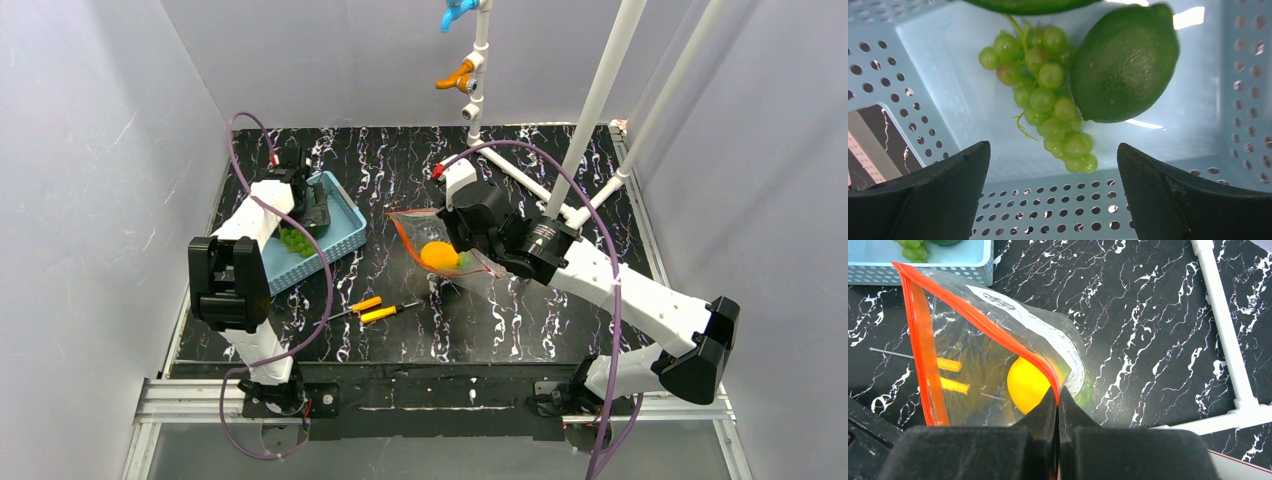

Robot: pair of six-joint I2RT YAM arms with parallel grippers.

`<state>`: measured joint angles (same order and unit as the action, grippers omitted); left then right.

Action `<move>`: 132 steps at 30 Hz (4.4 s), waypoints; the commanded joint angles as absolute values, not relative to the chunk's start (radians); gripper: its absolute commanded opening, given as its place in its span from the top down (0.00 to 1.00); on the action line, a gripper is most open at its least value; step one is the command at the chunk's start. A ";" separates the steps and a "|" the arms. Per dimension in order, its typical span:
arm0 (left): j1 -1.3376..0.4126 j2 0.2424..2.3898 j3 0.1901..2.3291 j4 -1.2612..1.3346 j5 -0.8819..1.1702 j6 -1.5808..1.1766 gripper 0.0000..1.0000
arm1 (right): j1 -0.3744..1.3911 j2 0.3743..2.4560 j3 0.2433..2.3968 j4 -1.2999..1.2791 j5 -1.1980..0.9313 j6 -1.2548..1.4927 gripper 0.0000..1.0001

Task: Place the food in the zip-top bag and seal the zipper
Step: Pick up the fake fruit from the bin, then place the fake fruit in the zipper food storage bag.

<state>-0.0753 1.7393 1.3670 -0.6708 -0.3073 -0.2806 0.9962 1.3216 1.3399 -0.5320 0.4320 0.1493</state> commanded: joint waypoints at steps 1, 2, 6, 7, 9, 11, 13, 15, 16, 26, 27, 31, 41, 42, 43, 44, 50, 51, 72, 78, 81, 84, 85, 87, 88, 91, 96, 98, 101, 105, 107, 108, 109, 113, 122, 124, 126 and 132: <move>-0.075 1.677 1.313 -0.640 -0.311 -0.264 0.02 | 1.000 1.335 1.397 -0.513 0.454 0.132 0.99; -0.077 1.672 1.302 -0.632 -0.306 -0.269 0.02 | 1.001 1.337 1.397 -0.512 0.453 0.132 0.99; -0.075 1.701 1.309 -0.648 -0.283 -0.267 0.08 | 1.001 1.344 1.404 -0.522 0.454 0.138 0.99; -0.075 1.713 1.316 -0.655 -0.276 -0.261 0.10 | 1.000 1.342 1.402 -0.522 0.455 0.140 0.99; -0.075 1.742 1.326 -0.664 -0.278 -0.256 0.14 | 1.000 1.338 1.397 -0.519 0.456 0.141 0.99; -0.075 1.772 1.342 -0.678 -0.278 -0.254 0.18 | 1.000 1.340 1.395 -0.520 0.453 0.144 0.99; -0.074 1.795 1.356 -0.692 -0.267 -0.252 0.20 | 1.000 1.341 1.397 -0.520 0.449 0.144 0.99; -0.074 1.805 1.360 -0.696 -0.264 -0.247 0.21 | 1.000 1.344 1.398 -0.522 0.448 0.145 0.99; -0.072 1.805 1.359 -0.694 -0.263 -0.246 0.21 | 1.001 1.345 1.400 -0.526 0.449 0.146 0.99; -0.045 1.851 1.364 -0.695 -0.180 -0.253 0.36 | 1.000 1.327 1.405 -0.531 0.449 0.145 0.99; -0.044 1.858 1.366 -0.696 -0.180 -0.252 0.39 | 1.000 1.326 1.404 -0.532 0.449 0.145 0.99; -0.042 1.897 1.380 -0.709 -0.195 -0.249 0.44 | 1.000 1.323 1.402 -0.535 0.443 0.150 0.99; -0.041 1.903 1.387 -0.710 -0.183 -0.236 0.59 | 1.001 1.307 1.370 -0.526 0.438 0.159 0.99; -0.041 1.895 1.385 -0.709 -0.183 -0.235 0.62 | 1.000 1.305 1.371 -0.528 0.437 0.159 0.99; -0.041 1.886 1.381 -0.706 -0.183 -0.233 0.66 | 1.001 1.306 1.370 -0.532 0.439 0.159 0.99; -0.042 1.875 1.375 -0.701 -0.183 -0.232 0.70 | 1.001 1.306 1.371 -0.536 0.440 0.161 0.99; -0.042 1.810 1.338 -0.653 -0.192 -0.228 0.88 | 1.000 1.294 1.360 -0.531 0.463 0.161 0.99; -0.041 1.800 1.332 -0.647 -0.194 -0.229 0.89 | 1.000 1.293 1.359 -0.529 0.465 0.162 0.99; -0.174 1.315 1.041 -0.301 -0.309 -0.138 1.00 | 1.001 1.328 1.389 -0.547 0.452 0.161 0.99; -0.207 1.150 1.014 -0.313 -0.143 -0.220 1.00 | 1.001 1.326 1.406 -0.557 0.463 0.150 0.99; -0.207 1.009 1.003 -0.397 0.034 -0.335 1.00 | 1.000 1.313 1.393 -0.539 0.457 0.147 0.99; -0.207 0.878 0.995 -0.524 0.274 -0.448 1.00 | 1.000 1.341 1.397 -0.529 0.443 0.148 0.99; -0.206 0.840 0.988 -0.534 0.326 -0.472 1.00 | 1.000 1.346 1.400 -0.526 0.440 0.149 0.99; -0.206 0.812 0.979 -0.499 0.543 -0.574 1.00 | 1.000 1.349 1.392 -0.513 0.420 0.150 0.99; -0.207 0.813 0.957 -0.403 0.712 -0.670 1.00 | 1.000 1.350 1.383 -0.500 0.413 0.153 0.99; -0.283 0.819 0.944 -0.244 0.824 -0.809 1.00 | 1.000 1.354 1.380 -0.494 0.410 0.153 0.99; -0.534 0.911 1.033 -0.244 0.731 -0.787 1.00 | 1.001 1.346 1.367 -0.487 0.419 0.152 0.99; -0.600 0.925 1.052 -0.222 0.687 -0.792 1.00 | 1.001 1.341 1.363 -0.487 0.422 0.153 0.99; -0.647 0.953 1.075 -0.203 0.673 -0.818 1.00 | 1.001 1.331 1.358 -0.487 0.427 0.153 0.99; -0.665 0.994 1.075 -0.208 0.663 -0.875 1.00 | 1.000 1.318 1.350 -0.481 0.425 0.153 0.99; -0.667 1.028 1.071 -0.205 0.668 -0.916 1.00 | 1.000 1.316 1.350 -0.478 0.418 0.153 0.99; -0.670 1.043 1.070 -0.198 0.668 -0.935 1.00 | 1.001 1.317 1.353 -0.478 0.415 0.152 0.99; -0.671 1.057 1.068 -0.190 0.664 -0.954 1.00 | 1.000 1.317 1.355 -0.479 0.411 0.152 0.99; -0.672 1.087 1.046 -0.167 0.605 -1.039 1.00 | 1.001 1.321 1.367 -0.484 0.402 0.153 0.99; -0.672 1.111 0.970 -0.081 0.489 -1.184 1.00 | 1.000 1.316 1.370 -0.492 0.405 0.153 0.99; -0.671 1.122 0.970 -0.068 0.474 -1.186 1.00 | 1.000 1.316 1.372 -0.494 0.397 0.153 0.99; -0.671 1.130 0.990 -0.104 0.447 -1.151 1.00 | 1.001 1.311 1.371 -0.496 0.390 0.159 0.99; -0.670 1.129 1.043 -0.238 0.258 -1.058 1.00 | 1.000 1.304 1.365 -0.493 0.349 0.179 0.99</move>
<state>-0.6670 1.1431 0.9882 -0.1860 0.3862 -1.1103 0.9962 1.3437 1.3449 -0.5343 0.3805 0.1596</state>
